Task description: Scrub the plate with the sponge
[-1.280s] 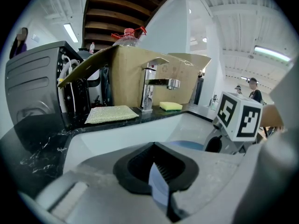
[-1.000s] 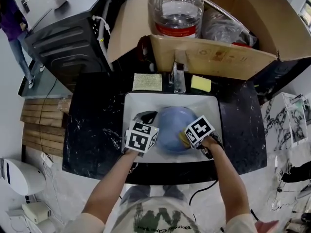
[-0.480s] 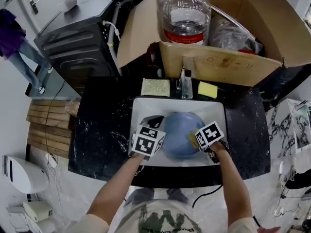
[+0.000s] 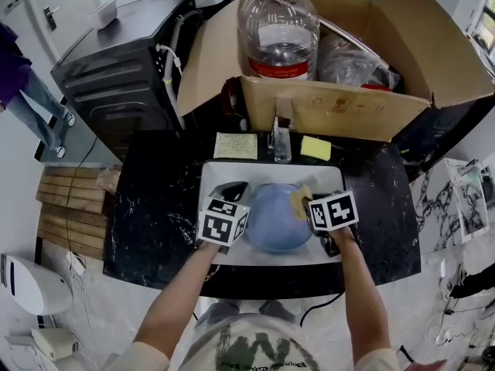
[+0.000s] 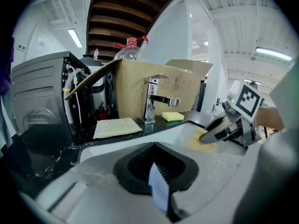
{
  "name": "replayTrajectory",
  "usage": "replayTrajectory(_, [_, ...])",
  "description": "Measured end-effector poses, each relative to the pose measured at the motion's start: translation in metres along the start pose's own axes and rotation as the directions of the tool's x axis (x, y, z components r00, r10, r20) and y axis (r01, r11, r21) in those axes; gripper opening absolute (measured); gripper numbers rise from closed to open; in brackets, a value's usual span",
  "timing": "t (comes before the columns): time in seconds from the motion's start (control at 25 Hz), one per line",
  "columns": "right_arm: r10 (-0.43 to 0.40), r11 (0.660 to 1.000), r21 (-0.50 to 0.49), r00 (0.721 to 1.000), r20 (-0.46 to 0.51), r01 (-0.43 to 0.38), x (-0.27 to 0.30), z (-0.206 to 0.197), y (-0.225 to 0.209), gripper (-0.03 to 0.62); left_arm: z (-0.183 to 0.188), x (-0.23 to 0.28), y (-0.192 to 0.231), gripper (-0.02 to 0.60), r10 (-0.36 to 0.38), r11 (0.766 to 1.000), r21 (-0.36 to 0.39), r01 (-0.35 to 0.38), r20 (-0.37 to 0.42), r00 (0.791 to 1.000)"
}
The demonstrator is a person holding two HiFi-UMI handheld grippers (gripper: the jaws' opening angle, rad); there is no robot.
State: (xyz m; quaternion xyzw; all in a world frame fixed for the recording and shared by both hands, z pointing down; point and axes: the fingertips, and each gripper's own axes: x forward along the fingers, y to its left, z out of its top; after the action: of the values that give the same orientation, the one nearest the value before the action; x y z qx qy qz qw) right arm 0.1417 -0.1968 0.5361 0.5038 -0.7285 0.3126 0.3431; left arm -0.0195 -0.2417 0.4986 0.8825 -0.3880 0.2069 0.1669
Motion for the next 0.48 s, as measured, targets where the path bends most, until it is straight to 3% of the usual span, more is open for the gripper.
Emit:
replayTrajectory(0.2, [-0.003,1.0,0.018,0.989,0.145,0.001,-0.033,0.032,0.003,0.072,0.022,-0.013,0.002,0.003,0.019,1.0,-0.003,-0.019,0.047,0.999])
replayTrajectory(0.48, [-0.059,0.998,0.019,0.934,0.351,0.055,-0.077,0.074,0.007,0.072,0.047,-0.028,0.004,0.003,0.049,0.999,-0.003,-0.049,0.099,0.994])
